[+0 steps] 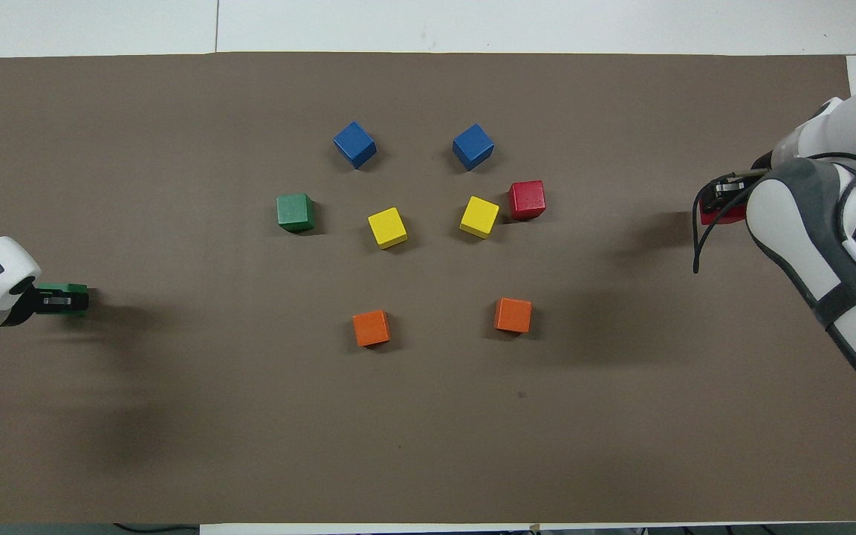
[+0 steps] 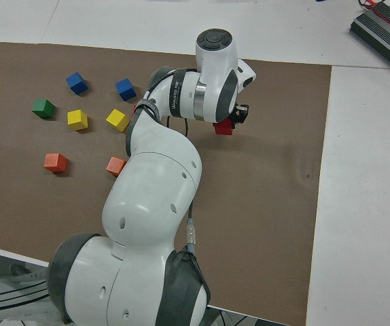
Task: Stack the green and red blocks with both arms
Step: 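Carry the green cube outward with the left gripper while the right carries red, then lower and release the green cube with the left gripper while the right lowers red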
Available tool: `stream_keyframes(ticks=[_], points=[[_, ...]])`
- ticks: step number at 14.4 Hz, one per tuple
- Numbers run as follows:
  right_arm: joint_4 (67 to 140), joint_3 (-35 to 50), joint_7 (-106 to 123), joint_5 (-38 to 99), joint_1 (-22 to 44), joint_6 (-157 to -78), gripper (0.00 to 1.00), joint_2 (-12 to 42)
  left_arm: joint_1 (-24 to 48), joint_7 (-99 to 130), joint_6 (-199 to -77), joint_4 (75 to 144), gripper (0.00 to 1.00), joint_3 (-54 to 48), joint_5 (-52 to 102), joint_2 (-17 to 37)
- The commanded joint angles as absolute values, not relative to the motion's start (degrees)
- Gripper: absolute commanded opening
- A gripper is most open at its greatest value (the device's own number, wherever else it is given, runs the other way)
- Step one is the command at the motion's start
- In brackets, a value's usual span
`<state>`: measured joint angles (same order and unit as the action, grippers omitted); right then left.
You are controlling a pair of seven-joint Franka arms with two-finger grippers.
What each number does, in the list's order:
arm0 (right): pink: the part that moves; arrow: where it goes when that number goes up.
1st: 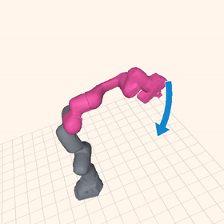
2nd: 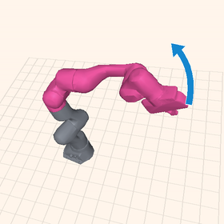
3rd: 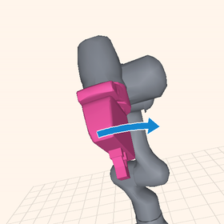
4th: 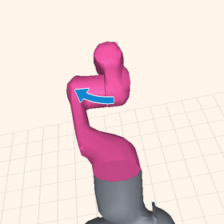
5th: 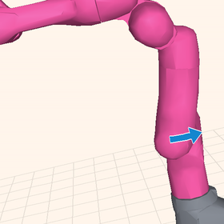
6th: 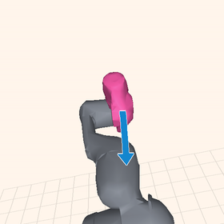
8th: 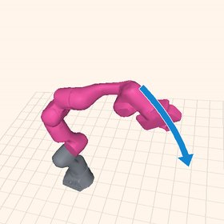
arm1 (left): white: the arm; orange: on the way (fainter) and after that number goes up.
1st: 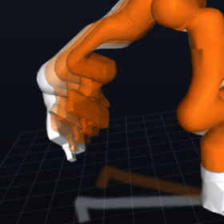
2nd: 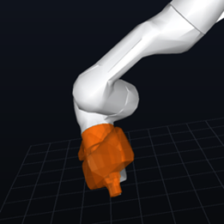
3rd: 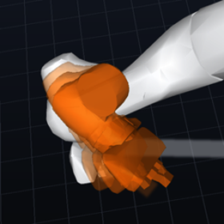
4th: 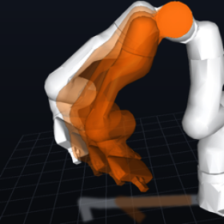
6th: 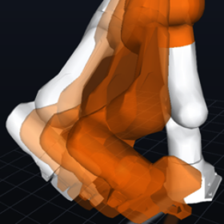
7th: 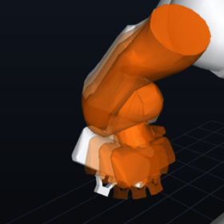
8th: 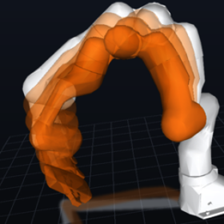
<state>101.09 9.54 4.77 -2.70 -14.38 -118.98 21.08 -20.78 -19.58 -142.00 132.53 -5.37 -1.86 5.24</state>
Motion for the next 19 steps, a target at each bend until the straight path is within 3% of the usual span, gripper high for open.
stream_keyframes(ticks=[1, 8, 9, 11, 15, 19], points=[[103.8, 10.4, 4.7, -3.2, -14.5, -122.7, 0.00, 21.2, -21.8, -19.9, -144.7, 133.9, 0.00, -6.1, 0.1, 5.4], [106.4, 10.3, 9.6, -3.4, -14.4, -126.7, 0.00, 21.8, -21.8, -20.0, -146.3, 135.1, 0.00, -6.0, 1.5, 5.7], [106.4, 10.3, 9.8, -3.6, -14.3, -126.7, 0.00, 21.9, -21.8, -20.0, -146.3, 135.1, 0.06, -6.0, 1.5, 5.7], [106.6, 10.3, 10.0, -4.3, -14.3, -127.3, 0.00, 21.9, -21.8, -20.6, -146.2, 134.8, 1.00, -6.0, 1.4, 5.7], [109.1, 10.3, 10.0, -4.3, -14.3, -130.2, 0.00, 21.4, -21.2, -21.9, -143.5, 132.4, 1.00, -6.0, 1.4, 6.3], [109.4, 10.3, 9.9, -4.3, -14.3, -130.5, 0.00, 21.6, -20.7, -23.0, -128.4, 120.4, 1.00, -6.1, 1.3, 6.4]])
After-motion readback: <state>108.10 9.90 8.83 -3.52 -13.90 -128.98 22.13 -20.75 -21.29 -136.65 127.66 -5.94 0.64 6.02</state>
